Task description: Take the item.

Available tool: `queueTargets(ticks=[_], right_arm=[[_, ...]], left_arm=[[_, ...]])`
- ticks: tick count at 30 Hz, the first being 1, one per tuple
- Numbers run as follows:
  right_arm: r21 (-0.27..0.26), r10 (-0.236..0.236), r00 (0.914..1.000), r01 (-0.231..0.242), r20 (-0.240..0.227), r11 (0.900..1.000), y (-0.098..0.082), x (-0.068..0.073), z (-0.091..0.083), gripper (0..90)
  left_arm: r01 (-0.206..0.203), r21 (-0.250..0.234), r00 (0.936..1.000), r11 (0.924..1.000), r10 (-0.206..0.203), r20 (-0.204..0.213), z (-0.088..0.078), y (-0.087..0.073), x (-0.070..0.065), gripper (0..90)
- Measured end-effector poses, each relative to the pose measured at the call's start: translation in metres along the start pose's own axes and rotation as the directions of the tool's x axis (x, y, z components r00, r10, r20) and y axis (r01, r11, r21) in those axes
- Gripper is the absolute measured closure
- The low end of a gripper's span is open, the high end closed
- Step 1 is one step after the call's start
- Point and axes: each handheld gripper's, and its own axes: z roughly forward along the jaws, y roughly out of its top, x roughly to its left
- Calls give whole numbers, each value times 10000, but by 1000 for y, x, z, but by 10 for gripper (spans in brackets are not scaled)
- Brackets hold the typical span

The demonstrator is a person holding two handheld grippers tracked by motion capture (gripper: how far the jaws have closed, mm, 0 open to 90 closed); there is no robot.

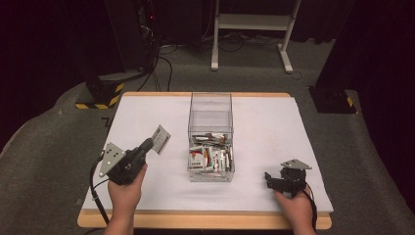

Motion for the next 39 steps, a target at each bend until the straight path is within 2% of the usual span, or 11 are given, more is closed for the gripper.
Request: queueTargets(ticks=[14, 26, 33, 39], right_arm=[[3, 3, 10000, -3, 0, 10000, 0, 0, 0, 102], [6, 34, 10000, -34, 2, 10000, 0, 0, 0, 102], [6, 33, 10000, -33, 2, 10000, 0, 0, 0, 102], [3, 6, 10000, -6, 0, 10000, 0, 0, 0, 102]], left_arm=[[188, 27, 9973, 9998, -186, -713, -8, -3, 26, 900], [363, 131, 9894, 9993, -341, -1411, -11, -11, 48, 900], [493, 344, 9853, 9982, -430, -1652, -7, -19, 58, 900], [548, 409, 9848, 9977, -472, -1669, -5, -23, 62, 900]])
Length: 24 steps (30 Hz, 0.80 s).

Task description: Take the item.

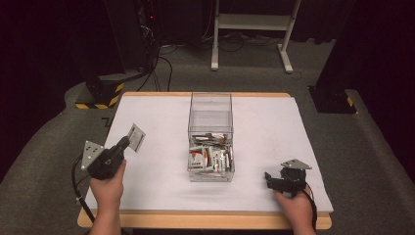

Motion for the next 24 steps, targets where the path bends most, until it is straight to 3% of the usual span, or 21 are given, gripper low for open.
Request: queueTargets(ticks=[24], right_arm=[[3, -2, 10000, 2, 2, 10000, 0, 0, 0, 102]], left_arm=[[98, 947, 9971, 9955, -26, -765, 26, -29, 21, 900]])
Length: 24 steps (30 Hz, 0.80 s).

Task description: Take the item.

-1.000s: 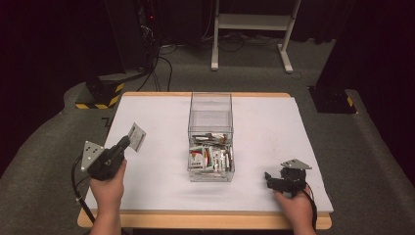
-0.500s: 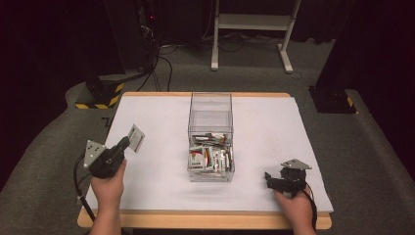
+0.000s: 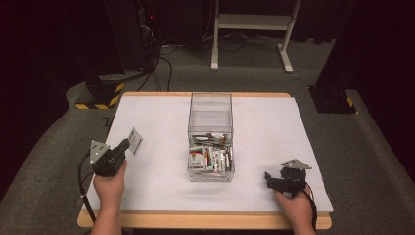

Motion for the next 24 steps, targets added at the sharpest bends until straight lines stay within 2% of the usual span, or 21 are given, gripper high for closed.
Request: queueTargets(ticks=[8, 19, 24], right_arm=[[3, 3, 10000, -3, 2, 10000, 0, 0, 0, 102], [10, 24, 10000, -24, 24, 10000, 0, 1, 0, 103], [28, 21, 10000, -21, 23, 10000, 0, 1, -1, 104]], left_arm=[[-138, 180, 9992, 9997, 145, -383, 7, -6, 3, 900], [-376, 505, 9989, 9980, 390, -260, 19, -15, -4, 900], [-539, 517, 9977, 9972, 558, -379, 23, -16, -7, 900]])
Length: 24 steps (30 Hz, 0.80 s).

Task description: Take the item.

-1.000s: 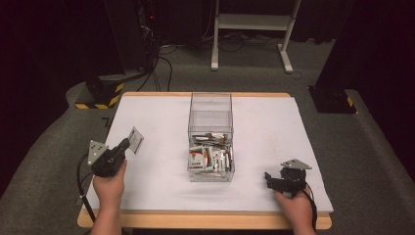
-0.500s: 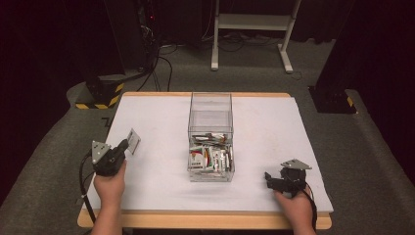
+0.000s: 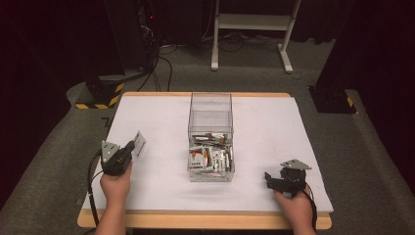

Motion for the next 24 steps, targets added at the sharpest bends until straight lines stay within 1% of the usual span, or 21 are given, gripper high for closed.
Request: queueTargets(ticks=[3, 4, 6, 11, 18, 22, 24], right_arm=[[-21, 0, 10000, 0, -4, 10000, 0, 0, 0, 104], [-21, 0, 10000, 0, -5, 10000, 0, 0, 0, 104], [-20, -2, 10000, 2, -2, 10000, 0, 0, 0, 104], [7, 6, 10000, -6, -1, 10000, 0, 0, 0, 104], [-21, 2, 10000, -2, 4, 10000, 0, 0, 0, 104], [-17, 7, 10000, -7, 3, 10000, 0, 0, 0, 104], [-17, 4, 10000, -4, 2, 10000, 0, 0, 0, 104]], left_arm=[[26, 15, 10000, 10000, -26, -2, 3, 0, 0, 900], [-39, 72, 10000, 10000, 39, 6, 4, -1, 0, 900], [-21, 134, 10000, 9999, 20, 55, 5, -2, -1, 900], [117, 203, 9997, 9997, -121, 210, 8, -3, -2, 900], [23, 312, 9993, 9995, -34, 367, 12, -4, -9, 900], [-27, 429, 9983, 9991, 3, 575, 15, -5, -13, 897], [-29, 460, 9968, 9989, -8, 802, 17, -6, -17, 889]])
